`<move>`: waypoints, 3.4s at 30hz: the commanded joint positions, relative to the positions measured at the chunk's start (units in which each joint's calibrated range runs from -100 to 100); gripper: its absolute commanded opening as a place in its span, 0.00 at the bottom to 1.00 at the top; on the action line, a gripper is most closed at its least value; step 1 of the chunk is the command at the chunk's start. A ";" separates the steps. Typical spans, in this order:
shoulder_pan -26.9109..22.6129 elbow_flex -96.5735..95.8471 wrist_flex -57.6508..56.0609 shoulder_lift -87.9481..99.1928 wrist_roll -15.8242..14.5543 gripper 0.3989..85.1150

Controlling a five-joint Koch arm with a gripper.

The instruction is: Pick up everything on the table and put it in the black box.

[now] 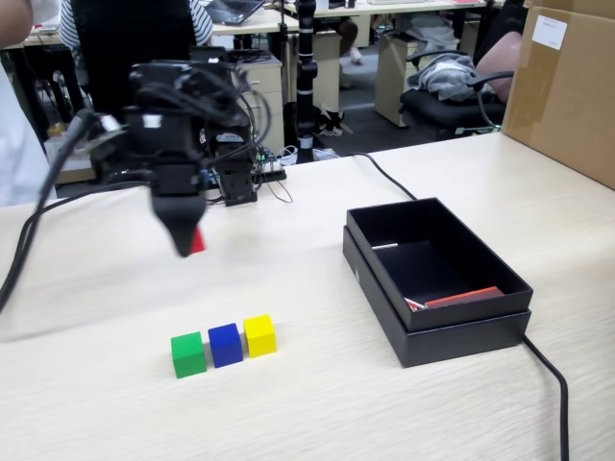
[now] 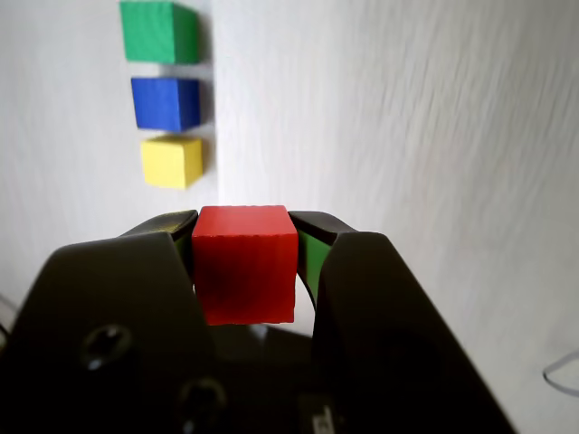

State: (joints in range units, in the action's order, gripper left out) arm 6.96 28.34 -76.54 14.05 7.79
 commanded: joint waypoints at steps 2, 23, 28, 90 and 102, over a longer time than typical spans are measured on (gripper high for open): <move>-10.55 -1.33 -0.57 10.57 -8.21 0.16; -24.86 37.11 -0.57 -50.94 -17.83 0.27; -24.08 35.21 -0.83 -46.80 -17.78 0.45; 5.32 46.54 0.99 -57.25 3.03 0.16; -12.01 25.60 -5.58 -11.81 -7.86 0.16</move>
State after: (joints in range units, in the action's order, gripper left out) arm -0.17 51.44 -80.57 -2.91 3.54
